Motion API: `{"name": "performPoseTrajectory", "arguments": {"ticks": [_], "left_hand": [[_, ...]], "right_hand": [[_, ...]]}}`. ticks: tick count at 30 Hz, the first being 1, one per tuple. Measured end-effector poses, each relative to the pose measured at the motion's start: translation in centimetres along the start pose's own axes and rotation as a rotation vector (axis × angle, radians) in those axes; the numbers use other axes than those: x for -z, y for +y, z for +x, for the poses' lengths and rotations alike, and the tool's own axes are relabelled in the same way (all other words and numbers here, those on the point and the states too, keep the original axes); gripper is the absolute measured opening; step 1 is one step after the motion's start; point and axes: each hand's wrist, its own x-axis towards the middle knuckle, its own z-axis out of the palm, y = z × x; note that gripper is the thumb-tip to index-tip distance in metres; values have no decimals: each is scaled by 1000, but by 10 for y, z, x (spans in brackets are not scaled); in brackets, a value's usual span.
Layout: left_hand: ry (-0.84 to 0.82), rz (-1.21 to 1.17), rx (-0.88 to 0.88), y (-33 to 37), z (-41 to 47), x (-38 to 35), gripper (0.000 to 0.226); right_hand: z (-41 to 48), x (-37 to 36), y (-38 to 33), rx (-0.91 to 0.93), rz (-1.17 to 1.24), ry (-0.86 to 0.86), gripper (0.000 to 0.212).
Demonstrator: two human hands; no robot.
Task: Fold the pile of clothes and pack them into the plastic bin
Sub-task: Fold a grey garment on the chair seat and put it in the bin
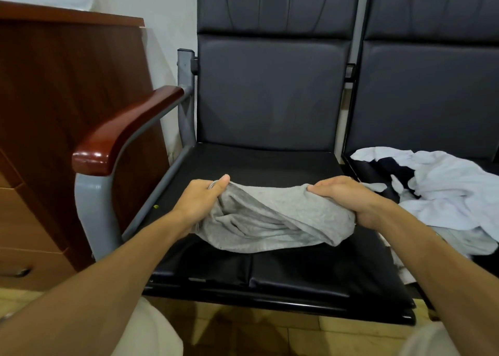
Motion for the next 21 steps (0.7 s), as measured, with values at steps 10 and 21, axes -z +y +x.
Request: {"name": "performPoseTrajectory", "arguments": {"ticks": [10, 21], "left_hand": [[-140, 272, -241, 19, -21, -27, 9], [-423, 803, -346, -5, -21, -39, 46]], "right_hand": [[-20, -17, -4, -50, 229, -341, 30], [-25, -14, 31, 69, -483, -594, 43]]}}
